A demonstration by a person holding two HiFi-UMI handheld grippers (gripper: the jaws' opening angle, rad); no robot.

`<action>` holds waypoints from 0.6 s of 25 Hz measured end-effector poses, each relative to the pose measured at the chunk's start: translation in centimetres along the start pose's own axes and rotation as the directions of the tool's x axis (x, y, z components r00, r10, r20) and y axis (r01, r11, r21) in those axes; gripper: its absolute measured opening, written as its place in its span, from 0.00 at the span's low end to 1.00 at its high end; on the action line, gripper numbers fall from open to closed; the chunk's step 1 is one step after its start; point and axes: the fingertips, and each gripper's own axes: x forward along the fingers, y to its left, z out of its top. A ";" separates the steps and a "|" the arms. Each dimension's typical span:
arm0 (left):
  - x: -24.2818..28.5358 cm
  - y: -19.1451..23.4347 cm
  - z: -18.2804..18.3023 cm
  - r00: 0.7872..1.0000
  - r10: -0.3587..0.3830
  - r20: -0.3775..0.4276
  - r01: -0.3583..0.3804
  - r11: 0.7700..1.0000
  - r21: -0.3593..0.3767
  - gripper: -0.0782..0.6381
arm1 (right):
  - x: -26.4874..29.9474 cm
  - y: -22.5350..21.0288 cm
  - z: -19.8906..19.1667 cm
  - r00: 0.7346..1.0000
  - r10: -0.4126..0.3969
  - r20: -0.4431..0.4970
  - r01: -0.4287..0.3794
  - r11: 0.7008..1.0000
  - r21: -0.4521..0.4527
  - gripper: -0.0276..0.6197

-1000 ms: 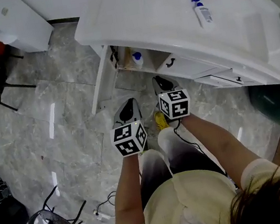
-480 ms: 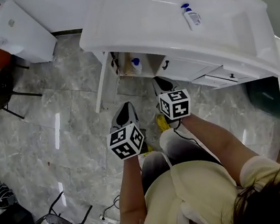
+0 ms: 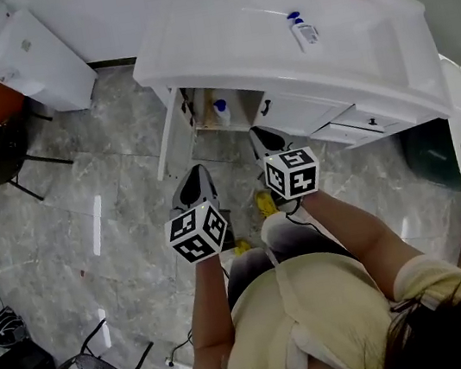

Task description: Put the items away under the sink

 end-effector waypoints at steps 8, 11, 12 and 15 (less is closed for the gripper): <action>-2.8 -0.9 0.9 0.999 -0.009 0.038 0.008 1.000 0.027 0.18 | -4.0 1.8 1.7 0.999 0.032 0.043 -0.032 0.999 -0.006 0.09; -3.9 -1.1 1.3 0.999 -0.013 0.051 0.011 0.999 0.048 0.18 | -5.4 2.6 2.1 0.997 0.039 0.059 -0.039 0.999 -0.012 0.09; -4.2 -1.2 1.4 0.998 -0.012 0.056 0.009 0.998 0.058 0.18 | -5.8 2.8 2.1 0.997 0.041 0.062 -0.041 0.999 -0.017 0.09; -5.1 -1.6 1.5 0.998 -0.014 0.065 0.008 0.997 0.082 0.18 | -6.9 3.1 1.9 0.997 0.042 0.064 -0.041 0.999 -0.025 0.09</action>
